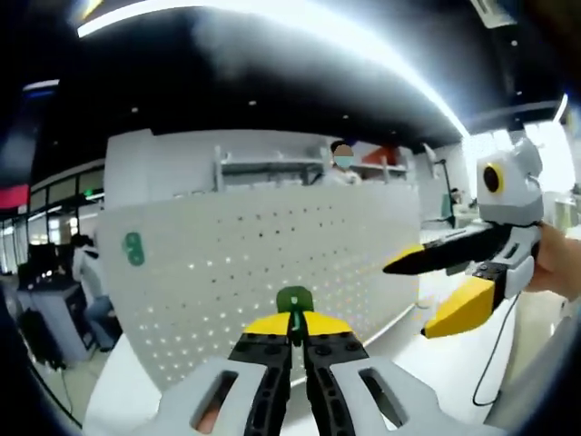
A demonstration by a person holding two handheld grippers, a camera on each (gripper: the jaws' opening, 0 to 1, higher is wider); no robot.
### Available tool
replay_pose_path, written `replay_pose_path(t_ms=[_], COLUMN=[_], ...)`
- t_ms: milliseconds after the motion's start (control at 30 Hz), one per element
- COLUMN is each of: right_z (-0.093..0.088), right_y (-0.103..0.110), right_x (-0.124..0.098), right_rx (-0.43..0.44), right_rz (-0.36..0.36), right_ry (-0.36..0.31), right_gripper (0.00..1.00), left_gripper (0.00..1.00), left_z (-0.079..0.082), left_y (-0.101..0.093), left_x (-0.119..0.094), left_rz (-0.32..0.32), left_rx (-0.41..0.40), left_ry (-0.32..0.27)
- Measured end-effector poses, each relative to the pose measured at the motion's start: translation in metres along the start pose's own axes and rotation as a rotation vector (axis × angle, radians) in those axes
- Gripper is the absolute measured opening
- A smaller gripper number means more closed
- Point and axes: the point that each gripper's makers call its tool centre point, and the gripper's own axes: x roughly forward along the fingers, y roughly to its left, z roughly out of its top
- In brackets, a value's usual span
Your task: Insert the hook assembly into the mounting plate slot until the hook locks in place.
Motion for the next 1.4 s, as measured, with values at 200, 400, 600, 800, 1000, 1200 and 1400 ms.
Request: replay_pose_path(t_ms=[200, 400, 600, 800, 1000, 1200, 1400], right_z=[0.003, 0.006, 0.004, 0.004, 0.001, -0.003, -0.004], right_y=[0.002, 0.0, -0.001, -0.004, -0.009, -0.01, -0.013], right_x=[0.001, 0.0, 0.0, -0.001, -0.002, -0.002, -0.001], right_rx=[0.017, 0.023, 0.023, 0.02, 0.018, 0.023, 0.028], right_rz=[0.013, 0.005, 0.001, -0.006, -0.019, -0.019, -0.02], right_ry=[-0.02, -0.037, -0.03, -0.032, -0.021, -0.009, -0.007], right_gripper=[0.75, 0.79, 0.79, 0.8, 0.81, 0.81, 0.81], left_gripper=[0.03, 0.03, 0.03, 0.03, 0.03, 0.03, 0.03], left_z=[0.003, 0.011, 0.026, 0.037, 0.041, 0.04, 0.044], left_y=[0.019, 0.047, 0.08, 0.103, 0.119, 0.135, 0.139], left_x=[0.008, 0.015, 0.025, 0.037, 0.05, 0.06, 0.068], left_rz=[0.048, 0.128, 0.215, 0.258, 0.292, 0.327, 0.344], left_rx=[-0.016, -0.009, 0.024, 0.018, 0.022, 0.007, 0.004], left_ry=[-0.01, -0.028, -0.053, -0.064, -0.057, -0.049, -0.051])
